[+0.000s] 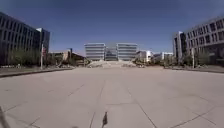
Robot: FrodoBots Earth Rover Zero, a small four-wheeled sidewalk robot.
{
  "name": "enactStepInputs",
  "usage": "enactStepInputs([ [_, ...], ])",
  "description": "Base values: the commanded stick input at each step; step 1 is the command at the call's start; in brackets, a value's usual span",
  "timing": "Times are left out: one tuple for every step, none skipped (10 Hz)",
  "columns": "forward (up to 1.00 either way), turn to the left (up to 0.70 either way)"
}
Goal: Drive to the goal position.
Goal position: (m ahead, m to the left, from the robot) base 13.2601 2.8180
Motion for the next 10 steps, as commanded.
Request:
enactStepInputs([
  [0.70, 0.00],
  [0.70, 0.00],
  [0.70, 0.00],
  [0.70, 0.00],
  [0.70, 0.00],
  [0.70, 0.00],
  [0.70, 0.00],
  [0.70, 0.00],
  [0.70, 0.00],
  [0.70, 0.00],
])
